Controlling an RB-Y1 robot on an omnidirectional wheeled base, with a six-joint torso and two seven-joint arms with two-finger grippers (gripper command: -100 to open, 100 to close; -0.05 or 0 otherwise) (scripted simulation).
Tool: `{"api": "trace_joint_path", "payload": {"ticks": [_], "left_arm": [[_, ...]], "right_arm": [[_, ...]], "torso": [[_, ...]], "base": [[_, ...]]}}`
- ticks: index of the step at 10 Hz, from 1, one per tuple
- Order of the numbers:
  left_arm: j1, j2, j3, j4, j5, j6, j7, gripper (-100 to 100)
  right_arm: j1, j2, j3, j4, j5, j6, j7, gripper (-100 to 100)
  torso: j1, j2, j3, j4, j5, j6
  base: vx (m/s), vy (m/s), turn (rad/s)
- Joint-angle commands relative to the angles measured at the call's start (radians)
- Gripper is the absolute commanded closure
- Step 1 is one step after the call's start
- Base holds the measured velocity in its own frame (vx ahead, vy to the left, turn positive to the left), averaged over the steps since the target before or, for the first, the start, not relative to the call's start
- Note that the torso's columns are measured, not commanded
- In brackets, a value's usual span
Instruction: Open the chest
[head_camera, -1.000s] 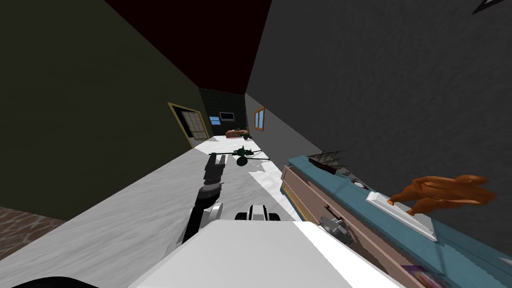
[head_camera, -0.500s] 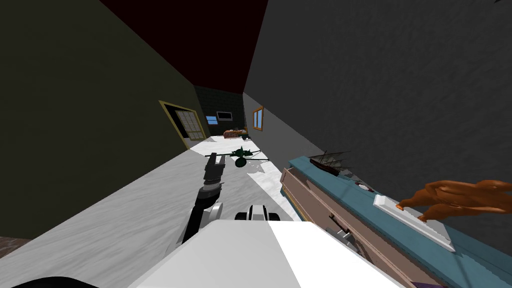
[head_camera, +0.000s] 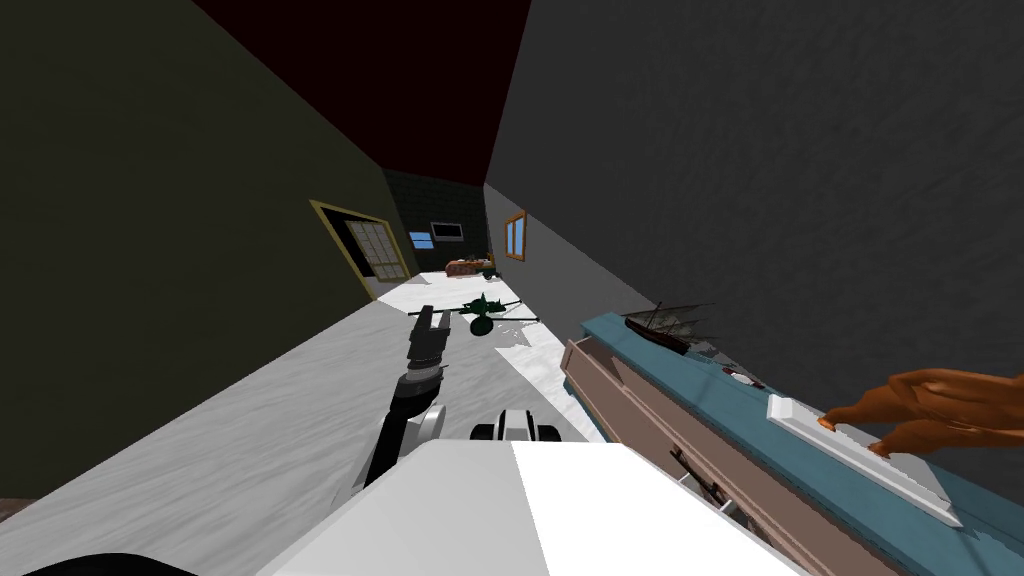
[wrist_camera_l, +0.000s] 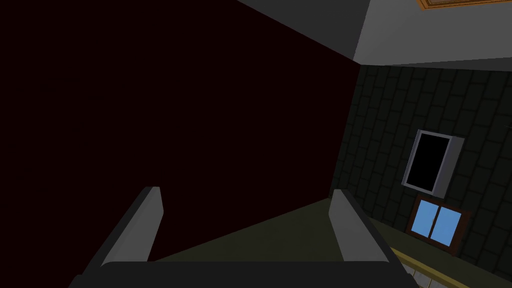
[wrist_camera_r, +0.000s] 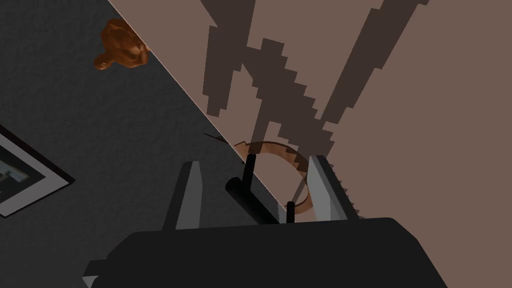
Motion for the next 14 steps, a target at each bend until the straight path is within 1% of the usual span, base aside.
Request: {"api": "trace_joint_path", "payload": {"ticks": [1,2,4,5,6,7,9,10,11,12,13,14], "left_arm": [[0.0,0.0,0.0,0.0,0.0,0.0,0.0,0],[0.0,0.0,0.0,0.0,0.0,0.0,0.0,0],[0.0,0.0,0.0,0.0,0.0,0.0,0.0,0],[0.0,0.0,0.0,0.0,0.0,0.0,0.0,0],[0.0,0.0,0.0,0.0,0.0,0.0,0.0,0],[0.0,0.0,0.0,0.0,0.0,0.0,0.0,0],[0.0,0.0,0.0,0.0,0.0,0.0,0.0,0],[0.0,0.0,0.0,0.0,0.0,0.0,0.0,0],[0.0,0.0,0.0,0.0,0.0,0.0,0.0,0],[0.0,0.0,0.0,0.0,0.0,0.0,0.0,0],[0.0,0.0,0.0,0.0,0.0,0.0,0.0,0],[0.0,0.0,0.0,0.0,0.0,0.0,0.0,0]], "right_arm": [[0.013,-0.041,-0.015,-0.058,-0.016,-0.028,0.032,-100],[0.021,-0.069,-0.024,-0.084,-0.026,-0.046,0.052,-100],[0.037,-0.124,-0.044,-0.154,-0.048,-0.082,0.09,-100],[0.037,-0.124,-0.044,-0.167,-0.048,-0.082,0.09,-100],[0.045,-0.151,-0.054,-0.203,-0.059,-0.1,0.11,-100],[0.045,-0.151,-0.054,-0.203,-0.059,-0.1,0.11,-100],[0.061,-0.206,-0.073,-0.268,-0.08,-0.135,0.148,-100],[0.061,-0.206,-0.073,-0.276,-0.08,-0.135,0.148,-100],[0.069,-0.234,-0.083,-0.312,-0.091,-0.153,0.167,-100],[0.077,-0.261,-0.093,-0.338,-0.102,-0.171,0.187,-100],[0.077,-0.261,-0.093,-0.348,-0.102,-0.171,0.187,-100],[0.074,-0.254,-0.09,-0.331,-0.104,-0.176,0.184,-100]], "torso": [[0.006,0.004,0.001,0.001,0.006,0.002],[0.008,0.004,0.0,0.001,0.007,0.003],[0.009,0.002,-0.001,0.001,0.007,0.002],[0.01,0.002,-0.001,0.001,0.007,0.002],[0.007,0.001,-0.002,0.0,0.006,0.002],[0.006,0.001,-0.002,0.0,0.006,0.002],[0.006,0.001,-0.002,0.001,0.006,0.002],[0.008,0.002,-0.001,0.001,0.007,0.003],[0.007,0.001,-0.001,0.001,0.007,0.002],[0.009,0.002,-0.002,0.001,0.009,0.002],[0.013,0.004,-0.002,0.003,0.013,0.002],[0.015,0.004,-0.002,0.003,0.014,0.002]], "base": [[-0.022,0.056,-0.01],[-0.026,0.046,-0.017],[-0.03,0.095,-0.023],[-0.023,0.076,-0.013],[-0.023,0.066,-0.014],[-0.014,0.047,-0.007],[-0.016,0.062,-0.019],[-0.012,0.058,-0.013],[-0.018,0.064,-0.013],[-0.034,0.086,-0.026],[-0.024,0.057,-0.015],[-0.007,0.016,-0.002]]}}
